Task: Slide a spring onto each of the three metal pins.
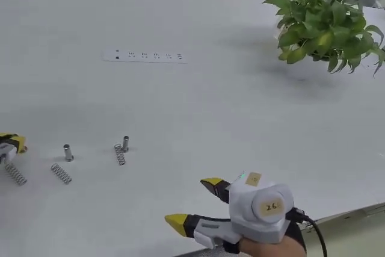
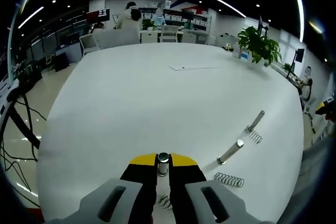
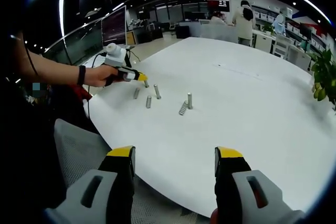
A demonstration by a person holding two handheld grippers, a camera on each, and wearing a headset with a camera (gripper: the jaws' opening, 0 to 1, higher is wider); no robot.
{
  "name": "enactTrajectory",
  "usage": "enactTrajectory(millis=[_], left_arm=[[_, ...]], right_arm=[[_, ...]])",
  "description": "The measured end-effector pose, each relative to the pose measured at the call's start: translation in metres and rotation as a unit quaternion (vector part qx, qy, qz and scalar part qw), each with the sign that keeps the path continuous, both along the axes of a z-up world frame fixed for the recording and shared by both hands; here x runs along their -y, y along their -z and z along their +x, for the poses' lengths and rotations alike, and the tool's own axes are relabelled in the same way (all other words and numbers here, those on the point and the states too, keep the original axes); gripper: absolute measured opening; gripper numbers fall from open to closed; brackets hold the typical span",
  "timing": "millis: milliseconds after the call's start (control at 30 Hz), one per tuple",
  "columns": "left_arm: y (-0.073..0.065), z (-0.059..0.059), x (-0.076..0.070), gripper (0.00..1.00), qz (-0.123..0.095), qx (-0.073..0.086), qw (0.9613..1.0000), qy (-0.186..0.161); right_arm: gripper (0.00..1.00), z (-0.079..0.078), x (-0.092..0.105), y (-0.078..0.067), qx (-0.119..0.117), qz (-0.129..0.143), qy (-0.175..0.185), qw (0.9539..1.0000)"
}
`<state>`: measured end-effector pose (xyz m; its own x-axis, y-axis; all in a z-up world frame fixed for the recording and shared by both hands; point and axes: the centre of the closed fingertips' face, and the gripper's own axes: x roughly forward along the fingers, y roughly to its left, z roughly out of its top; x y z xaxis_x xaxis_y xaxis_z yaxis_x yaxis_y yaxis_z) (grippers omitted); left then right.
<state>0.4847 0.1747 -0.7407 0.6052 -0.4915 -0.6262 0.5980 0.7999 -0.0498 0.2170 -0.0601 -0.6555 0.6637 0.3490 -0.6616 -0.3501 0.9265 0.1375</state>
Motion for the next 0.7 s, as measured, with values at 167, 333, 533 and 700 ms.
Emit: enactTrajectory(millis=[167, 333, 533, 700], left_arm=[[-0.001, -0.003, -0.002, 0.00, 0.003, 0.000, 1.0000, 0.004], [-0.007, -0.005, -0.004, 0.00, 0.003, 0.004, 1.0000, 0.005], [-0.011, -0.009, -0.005, 0.00, 0.006, 0.008, 0.9999, 0.013], [-0.012, -0.013, -0.003, 0.00, 0.006, 0.008, 0.9998, 0.018]], right_arm=[[0.60, -0.001, 0.001, 0.000, 0.001, 0.001, 0.002, 1.0000], [0.60, -0.002, 0.002, 0.001, 0.002, 0.002, 0.003, 1.0000], [0.60, -0.003, 0.003, 0.000, 0.004, 0.004, 0.006, 1.0000], [0.60, -0.004, 0.002, 0.001, 0.005, 0.006, 0.007, 0.9999]])
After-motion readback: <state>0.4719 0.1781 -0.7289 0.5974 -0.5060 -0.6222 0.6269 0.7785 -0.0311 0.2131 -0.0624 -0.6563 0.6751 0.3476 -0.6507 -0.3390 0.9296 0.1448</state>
